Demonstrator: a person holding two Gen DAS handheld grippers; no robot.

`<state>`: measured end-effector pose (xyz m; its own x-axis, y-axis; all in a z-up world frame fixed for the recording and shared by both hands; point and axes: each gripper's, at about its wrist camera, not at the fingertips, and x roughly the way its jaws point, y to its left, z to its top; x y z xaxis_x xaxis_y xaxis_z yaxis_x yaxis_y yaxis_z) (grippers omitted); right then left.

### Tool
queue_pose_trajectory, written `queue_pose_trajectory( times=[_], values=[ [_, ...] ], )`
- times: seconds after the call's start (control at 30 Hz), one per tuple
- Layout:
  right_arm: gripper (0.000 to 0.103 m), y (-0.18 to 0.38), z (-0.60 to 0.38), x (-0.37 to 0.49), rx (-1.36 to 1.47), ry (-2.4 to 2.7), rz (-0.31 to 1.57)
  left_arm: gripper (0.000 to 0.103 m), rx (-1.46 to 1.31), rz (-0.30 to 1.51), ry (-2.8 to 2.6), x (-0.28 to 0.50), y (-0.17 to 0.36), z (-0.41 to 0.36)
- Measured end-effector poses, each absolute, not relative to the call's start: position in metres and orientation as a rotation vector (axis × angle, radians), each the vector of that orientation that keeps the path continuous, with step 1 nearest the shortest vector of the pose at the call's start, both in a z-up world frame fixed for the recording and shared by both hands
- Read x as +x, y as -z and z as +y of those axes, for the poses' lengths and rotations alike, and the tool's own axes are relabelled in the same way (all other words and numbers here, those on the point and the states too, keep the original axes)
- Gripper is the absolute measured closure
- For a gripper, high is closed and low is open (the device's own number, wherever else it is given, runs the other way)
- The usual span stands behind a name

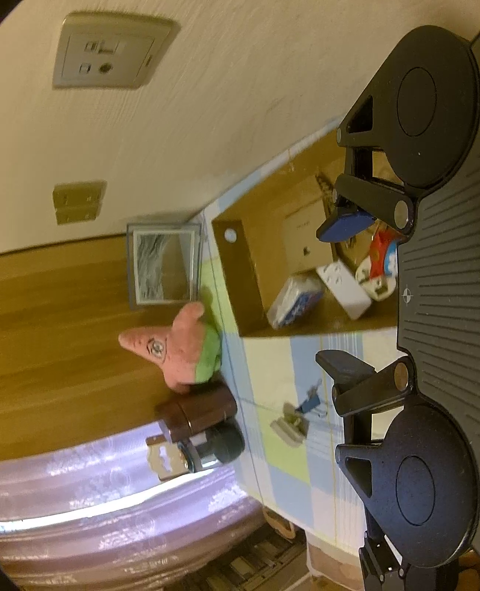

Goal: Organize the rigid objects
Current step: 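Withdraw both open grippers from the tray toward the white plug and blue clip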

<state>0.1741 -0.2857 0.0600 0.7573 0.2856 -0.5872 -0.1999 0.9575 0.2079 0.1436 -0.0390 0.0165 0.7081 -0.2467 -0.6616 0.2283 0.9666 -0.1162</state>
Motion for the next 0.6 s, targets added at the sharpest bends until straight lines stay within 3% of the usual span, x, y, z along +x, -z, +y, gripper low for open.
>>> queue_pose_trajectory(
  times=[0.6],
  values=[
    [0.04, -0.048, -0.206, 0.172, 0.082, -0.395, 0.676, 0.031, -0.056, 0.731, 0.107, 0.123, -0.019, 0.05]
  ],
)
